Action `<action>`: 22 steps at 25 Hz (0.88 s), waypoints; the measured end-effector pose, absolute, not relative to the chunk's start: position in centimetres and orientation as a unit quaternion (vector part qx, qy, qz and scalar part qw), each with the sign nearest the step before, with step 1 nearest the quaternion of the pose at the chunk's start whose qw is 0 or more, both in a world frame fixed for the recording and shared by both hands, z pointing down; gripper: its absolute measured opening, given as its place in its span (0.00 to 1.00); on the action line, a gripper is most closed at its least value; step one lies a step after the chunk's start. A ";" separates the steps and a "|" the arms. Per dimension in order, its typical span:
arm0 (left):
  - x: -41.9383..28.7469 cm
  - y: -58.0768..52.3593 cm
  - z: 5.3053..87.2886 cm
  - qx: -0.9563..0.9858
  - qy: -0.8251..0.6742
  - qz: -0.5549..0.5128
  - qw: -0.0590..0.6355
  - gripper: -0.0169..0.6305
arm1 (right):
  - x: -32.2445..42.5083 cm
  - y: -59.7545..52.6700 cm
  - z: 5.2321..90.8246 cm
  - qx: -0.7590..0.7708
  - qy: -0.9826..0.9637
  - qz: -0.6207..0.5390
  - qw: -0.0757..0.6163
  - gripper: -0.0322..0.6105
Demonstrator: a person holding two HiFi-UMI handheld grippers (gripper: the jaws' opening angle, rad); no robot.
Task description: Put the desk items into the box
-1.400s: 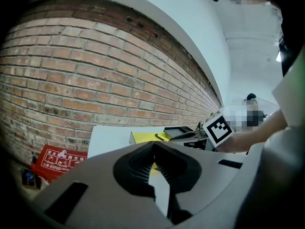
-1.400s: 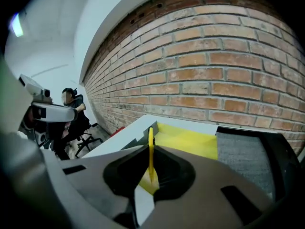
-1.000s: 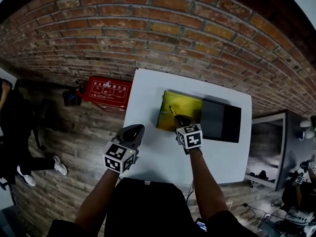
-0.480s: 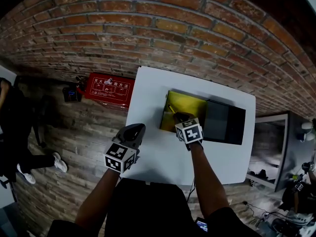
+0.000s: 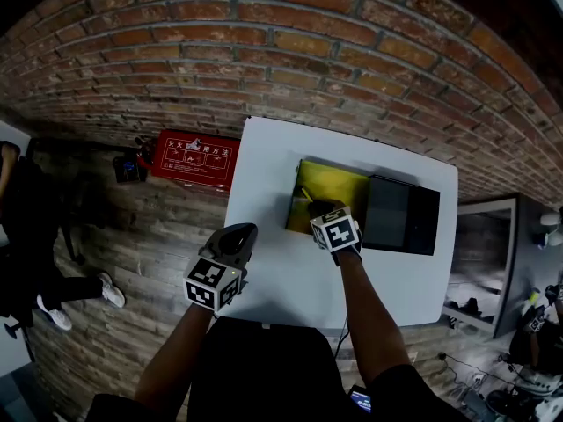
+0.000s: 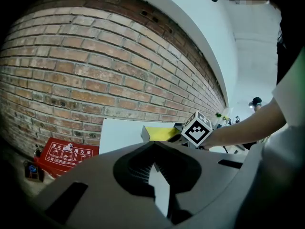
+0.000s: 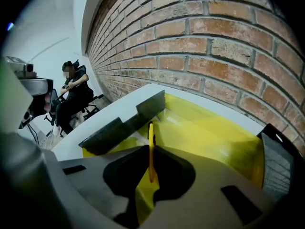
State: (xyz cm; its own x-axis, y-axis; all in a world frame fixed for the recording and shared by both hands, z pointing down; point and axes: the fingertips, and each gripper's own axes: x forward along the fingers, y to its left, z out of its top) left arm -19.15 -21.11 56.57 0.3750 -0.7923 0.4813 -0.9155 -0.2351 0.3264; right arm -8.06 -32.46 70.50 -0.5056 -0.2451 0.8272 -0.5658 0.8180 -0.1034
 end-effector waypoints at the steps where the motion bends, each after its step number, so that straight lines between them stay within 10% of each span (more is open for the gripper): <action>1: -19.1 -21.0 56.5 0.778 -0.549 0.108 0.286 0.05 | -8.0 -32.4 70.6 0.239 -0.847 0.185 0.437 0.12; 22: -17.1 -19.7 55.8 0.784 -0.544 0.114 0.275 0.05 | -6.8 -31.8 66.3 0.259 -0.875 0.165 0.375 0.12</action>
